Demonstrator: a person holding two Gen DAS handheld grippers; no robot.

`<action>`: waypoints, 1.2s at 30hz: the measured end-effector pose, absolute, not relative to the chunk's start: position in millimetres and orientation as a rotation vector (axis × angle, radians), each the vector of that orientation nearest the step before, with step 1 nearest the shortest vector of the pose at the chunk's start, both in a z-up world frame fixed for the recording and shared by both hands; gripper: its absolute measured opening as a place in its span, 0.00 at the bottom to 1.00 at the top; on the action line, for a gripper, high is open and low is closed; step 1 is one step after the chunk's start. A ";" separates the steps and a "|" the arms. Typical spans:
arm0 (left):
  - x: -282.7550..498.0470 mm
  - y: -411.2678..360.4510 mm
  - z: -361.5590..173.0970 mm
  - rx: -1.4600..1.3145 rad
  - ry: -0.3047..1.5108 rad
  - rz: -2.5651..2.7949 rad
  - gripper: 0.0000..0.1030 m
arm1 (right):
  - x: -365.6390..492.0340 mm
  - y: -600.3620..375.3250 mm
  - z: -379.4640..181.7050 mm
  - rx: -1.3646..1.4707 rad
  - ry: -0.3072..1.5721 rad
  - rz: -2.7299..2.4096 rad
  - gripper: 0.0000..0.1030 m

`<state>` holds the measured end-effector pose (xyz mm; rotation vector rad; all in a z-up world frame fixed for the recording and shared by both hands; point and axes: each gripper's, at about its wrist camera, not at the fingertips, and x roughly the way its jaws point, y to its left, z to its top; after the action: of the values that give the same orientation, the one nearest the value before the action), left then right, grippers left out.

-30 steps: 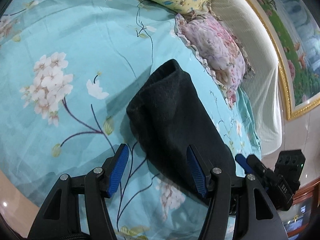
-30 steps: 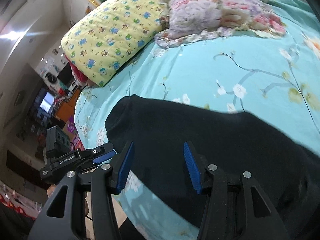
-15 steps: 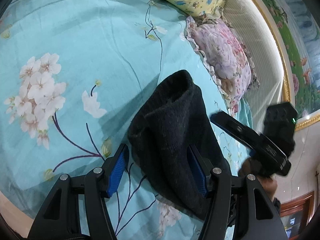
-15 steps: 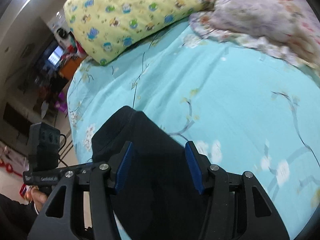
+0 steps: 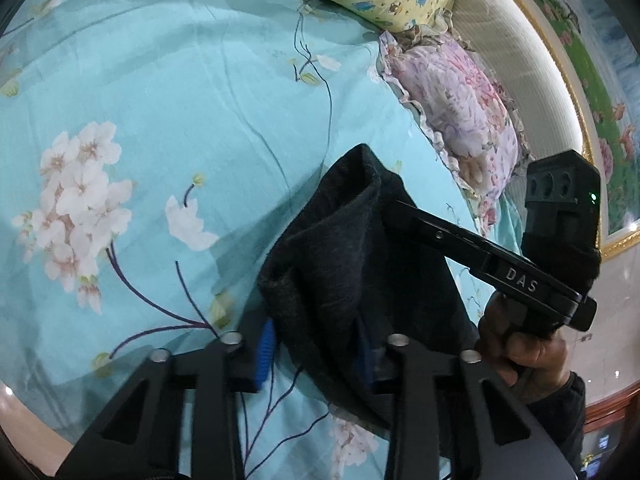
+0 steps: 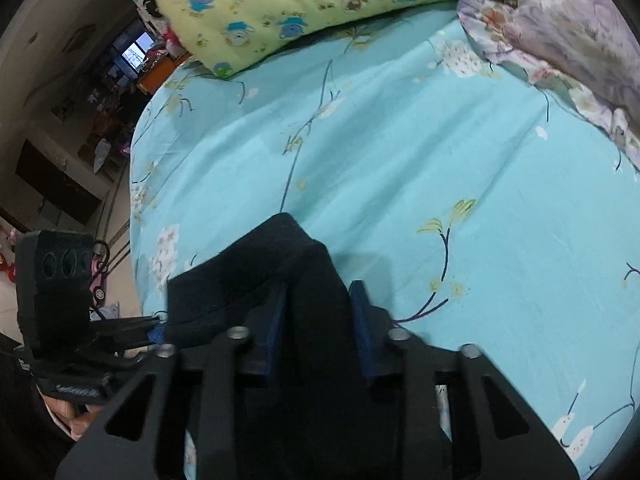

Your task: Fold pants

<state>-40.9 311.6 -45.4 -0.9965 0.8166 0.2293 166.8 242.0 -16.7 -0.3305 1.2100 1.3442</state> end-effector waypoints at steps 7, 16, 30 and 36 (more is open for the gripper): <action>-42.5 298.3 -19.1 -0.939 0.785 0.209 0.19 | 157.7 223.2 9.3 -0.300 1.147 1.340 0.18; -39.7 260.7 36.8 -0.840 0.707 0.086 0.18 | 159.9 159.9 56.2 -0.101 1.060 1.294 0.17; -21.0 159.3 94.7 -0.700 0.683 -0.156 0.18 | 158.9 28.4 93.3 0.179 0.932 1.165 0.17; -9.1 107.7 102.1 -0.630 0.717 -0.239 0.18 | 153.6 -33.1 87.6 0.276 0.912 1.107 0.17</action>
<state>-9.1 107.7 102.1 -0.6297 0.7172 -0.2392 153.6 -33.1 87.6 0.2757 0.9115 1.1067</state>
